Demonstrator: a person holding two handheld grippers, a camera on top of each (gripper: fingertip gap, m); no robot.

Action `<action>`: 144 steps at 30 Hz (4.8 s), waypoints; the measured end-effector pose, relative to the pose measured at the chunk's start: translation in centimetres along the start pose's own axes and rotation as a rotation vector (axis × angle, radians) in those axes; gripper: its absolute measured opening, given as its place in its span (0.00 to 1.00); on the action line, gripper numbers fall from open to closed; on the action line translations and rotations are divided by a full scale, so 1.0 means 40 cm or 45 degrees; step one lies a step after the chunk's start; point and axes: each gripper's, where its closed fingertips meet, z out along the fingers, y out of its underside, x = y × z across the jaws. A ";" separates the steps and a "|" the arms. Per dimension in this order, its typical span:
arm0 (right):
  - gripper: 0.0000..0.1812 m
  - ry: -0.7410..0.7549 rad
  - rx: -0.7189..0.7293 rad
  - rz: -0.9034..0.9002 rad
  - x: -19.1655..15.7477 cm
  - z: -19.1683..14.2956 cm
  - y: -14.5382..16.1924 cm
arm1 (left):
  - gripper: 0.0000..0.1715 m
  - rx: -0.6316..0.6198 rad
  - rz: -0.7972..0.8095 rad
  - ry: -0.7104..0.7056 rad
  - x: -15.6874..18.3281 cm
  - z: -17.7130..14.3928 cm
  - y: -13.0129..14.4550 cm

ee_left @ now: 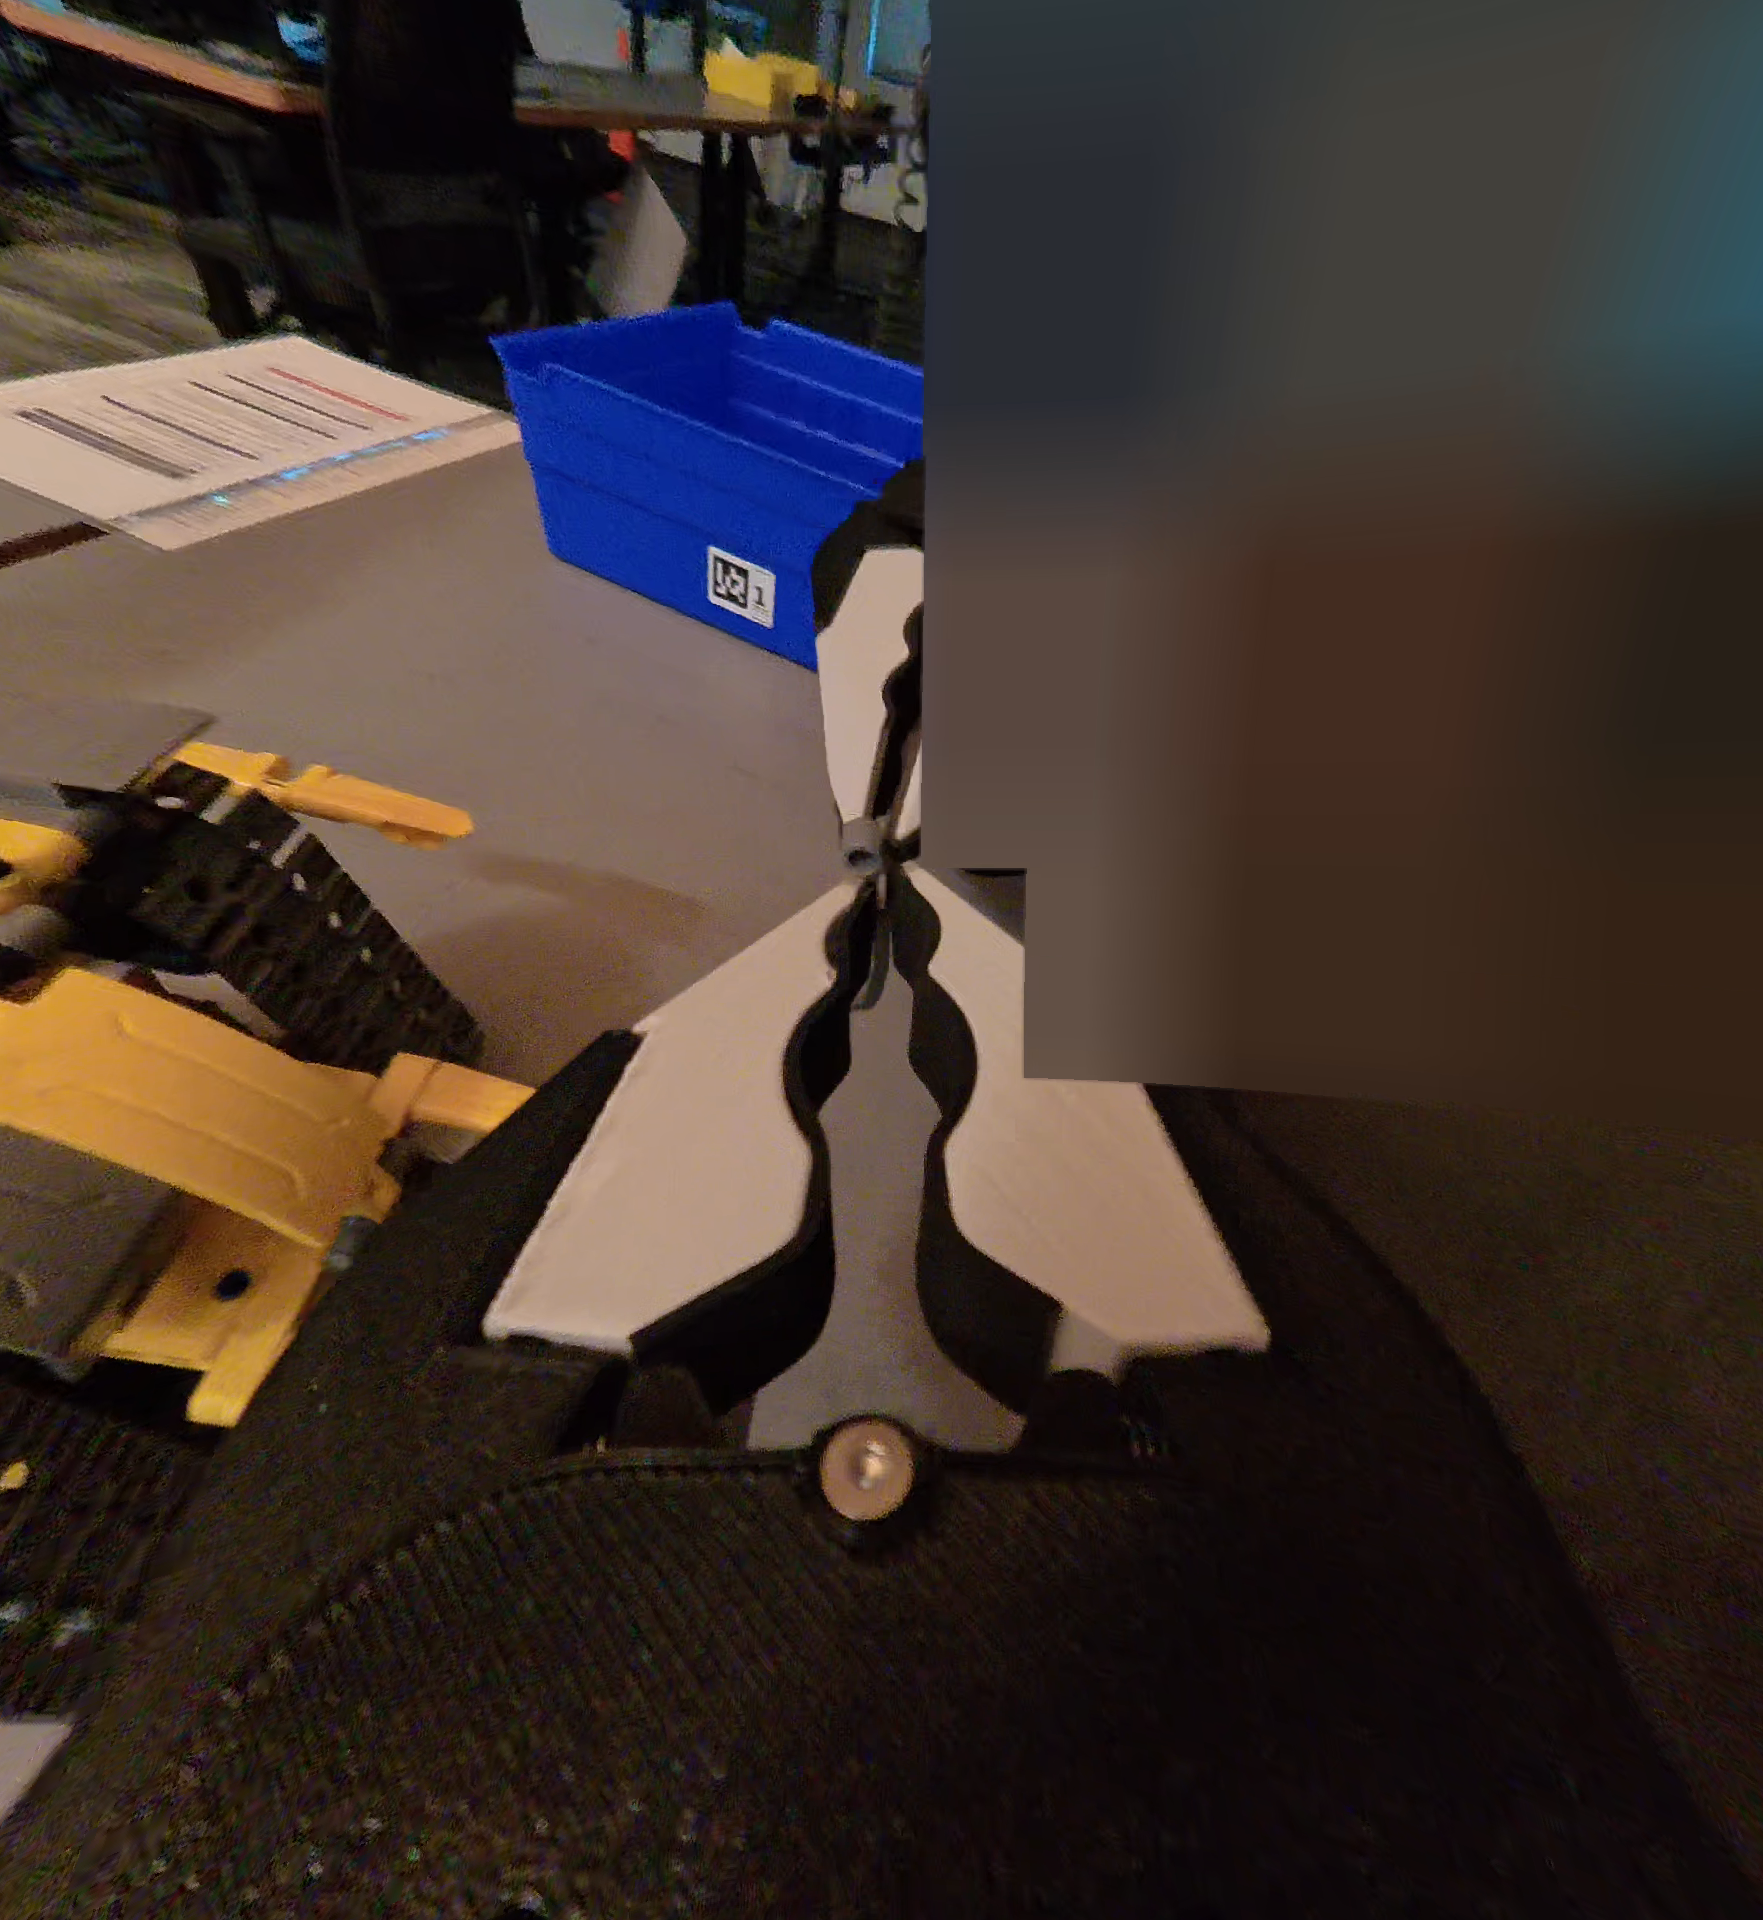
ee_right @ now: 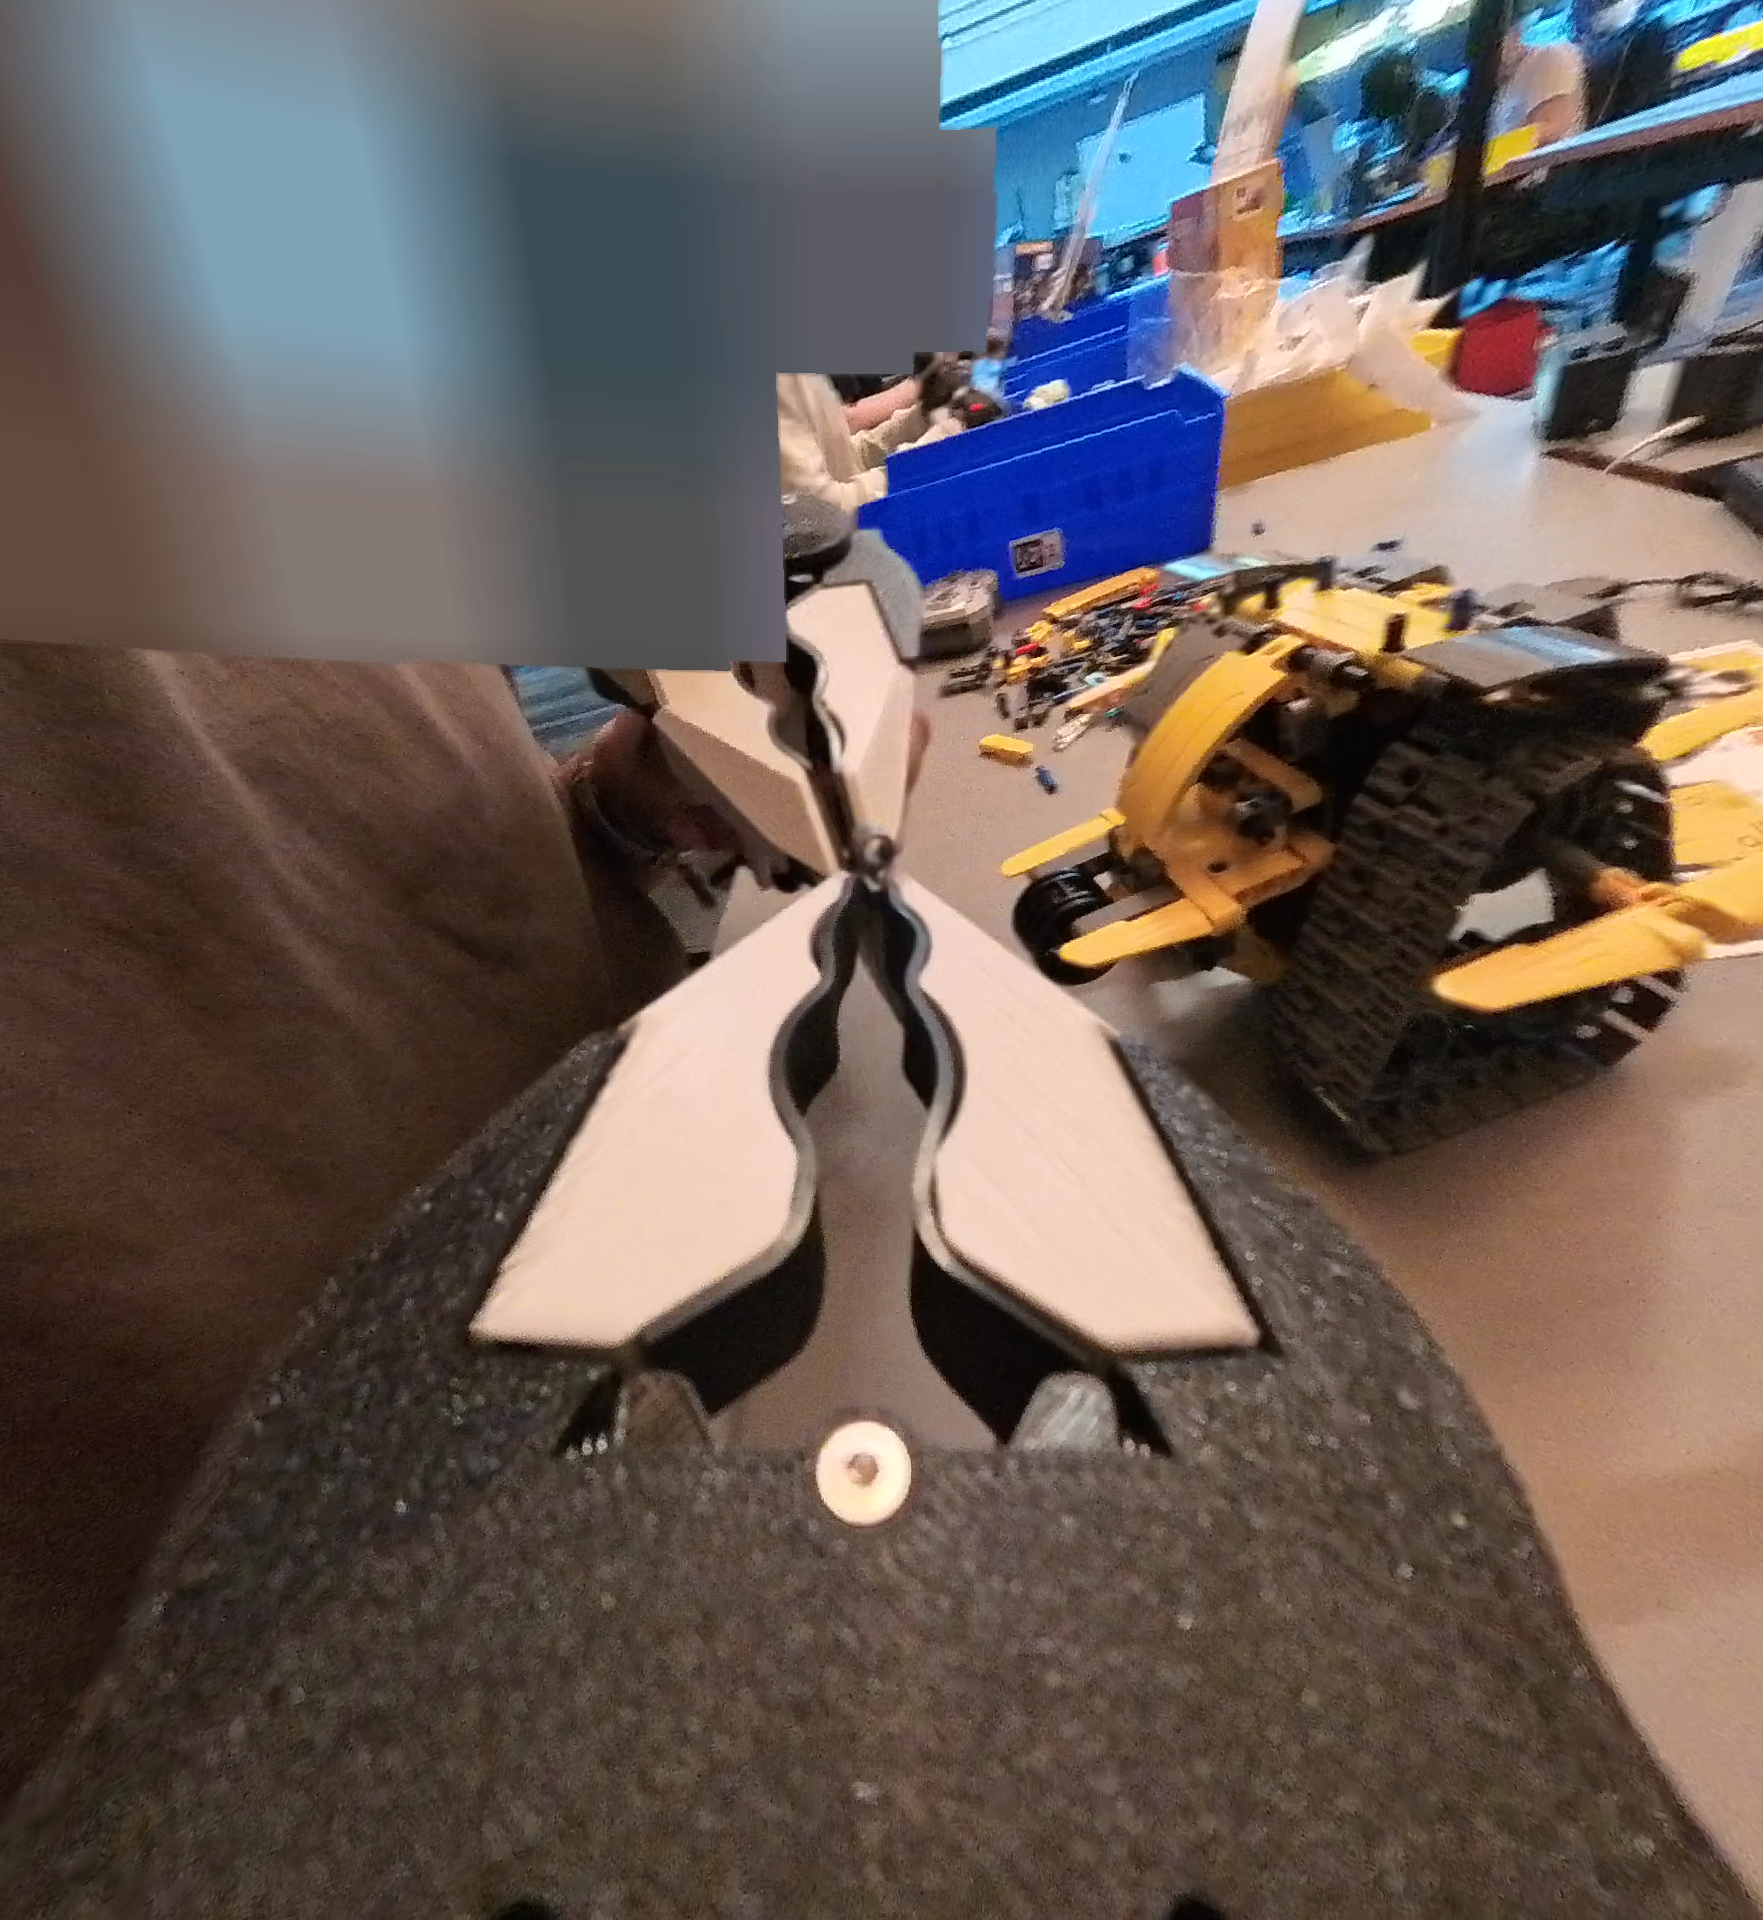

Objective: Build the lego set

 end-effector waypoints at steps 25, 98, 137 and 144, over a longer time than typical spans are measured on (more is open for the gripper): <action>0.05 0.463 0.041 -0.269 0.032 0.074 -0.042 | 0.00 0.305 -0.559 0.082 -0.063 -0.099 -0.063; 0.00 -0.478 0.269 0.970 0.132 0.142 0.004 | 0.48 -0.425 0.121 0.101 -0.187 -0.227 -0.053; 0.01 -0.545 0.315 0.872 0.114 0.136 -0.030 | 0.14 -1.173 0.834 0.783 -0.182 -0.125 0.048; 0.18 -0.179 0.325 0.896 0.162 0.116 -0.014 | 0.14 -1.200 0.810 0.731 -0.192 -0.131 0.048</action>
